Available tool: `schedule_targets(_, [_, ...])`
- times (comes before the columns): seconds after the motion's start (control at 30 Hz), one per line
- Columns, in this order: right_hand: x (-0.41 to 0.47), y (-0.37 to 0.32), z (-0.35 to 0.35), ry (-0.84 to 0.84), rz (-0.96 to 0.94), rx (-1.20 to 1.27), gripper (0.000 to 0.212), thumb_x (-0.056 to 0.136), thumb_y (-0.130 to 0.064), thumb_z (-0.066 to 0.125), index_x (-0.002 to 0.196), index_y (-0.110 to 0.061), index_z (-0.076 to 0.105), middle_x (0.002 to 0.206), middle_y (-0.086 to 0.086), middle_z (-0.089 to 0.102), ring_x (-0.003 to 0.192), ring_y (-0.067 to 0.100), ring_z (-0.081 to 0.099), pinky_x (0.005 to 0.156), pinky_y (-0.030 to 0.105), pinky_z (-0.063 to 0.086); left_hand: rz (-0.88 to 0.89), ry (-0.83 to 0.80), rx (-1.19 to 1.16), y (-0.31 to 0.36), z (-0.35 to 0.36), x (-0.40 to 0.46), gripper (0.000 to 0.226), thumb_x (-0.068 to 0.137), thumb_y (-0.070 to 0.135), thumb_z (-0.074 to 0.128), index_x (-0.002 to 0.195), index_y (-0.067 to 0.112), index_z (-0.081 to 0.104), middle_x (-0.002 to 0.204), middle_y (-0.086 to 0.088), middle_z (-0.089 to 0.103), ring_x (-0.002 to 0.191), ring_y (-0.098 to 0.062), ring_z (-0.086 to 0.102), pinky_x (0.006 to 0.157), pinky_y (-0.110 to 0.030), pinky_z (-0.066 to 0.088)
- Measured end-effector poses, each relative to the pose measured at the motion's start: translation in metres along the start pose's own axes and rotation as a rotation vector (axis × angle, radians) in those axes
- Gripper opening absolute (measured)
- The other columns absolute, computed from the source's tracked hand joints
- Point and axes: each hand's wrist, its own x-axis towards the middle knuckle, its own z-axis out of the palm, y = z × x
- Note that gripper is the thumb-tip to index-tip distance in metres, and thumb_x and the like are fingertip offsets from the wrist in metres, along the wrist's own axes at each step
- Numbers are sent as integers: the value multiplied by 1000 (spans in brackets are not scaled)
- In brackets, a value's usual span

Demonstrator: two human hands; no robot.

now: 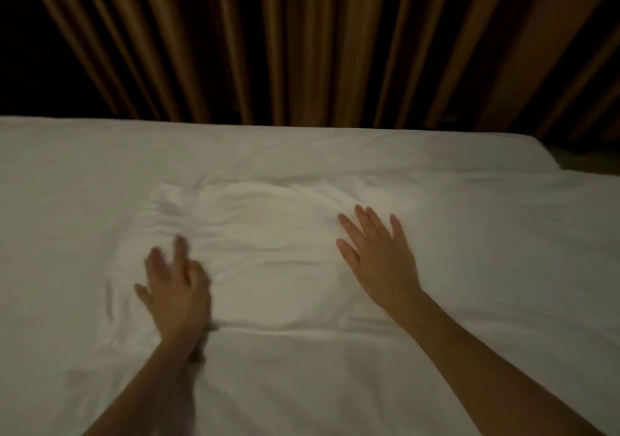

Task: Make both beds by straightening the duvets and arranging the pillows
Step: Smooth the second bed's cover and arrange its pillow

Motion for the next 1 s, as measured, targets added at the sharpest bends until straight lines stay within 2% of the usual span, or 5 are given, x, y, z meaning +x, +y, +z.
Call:
schedule_targets(0.13, [-89,87,-13,-7,202,48,62,101,-48,8,135,-23,54,140,8,51,130,25,48,109,46,22,465,-262,95,129,27,-65,69,80,53,8,147,36,13,156,6,20,146,-19,15,111,-51,2])
schedule_targets(0.33, [-213,217,-25,-17,576,84,66,102,-46,6,128,-20,60,133,11,58,121,29,56,104,48,23,1026,-441,148,278,79,-222,48,93,41,32,139,37,43,143,-4,48,131,-28,46,104,-48,18])
schedule_targets(0.63, [-409,346,-19,17,992,19,79,80,-52,-27,152,-34,-1,161,-3,-6,147,16,-8,115,41,-13,1406,-638,167,395,134,-419,56,92,47,12,147,39,20,155,1,29,142,-24,28,111,-46,5])
schedule_targets(0.73, [-443,371,-16,36,1130,65,68,89,-54,-21,152,-33,-3,161,-3,-6,147,15,-9,116,42,-12,1481,-660,120,420,145,-475,63,84,53,-13,146,47,-6,160,9,-4,147,-15,-7,114,-43,-11])
schedule_targets(1.0, [-473,420,8,13,1225,341,84,86,-75,11,153,-25,3,160,-2,9,147,14,6,116,42,-10,1756,-763,216,493,185,-562,48,101,45,14,148,44,3,160,9,-1,146,-11,-10,116,-45,-14])
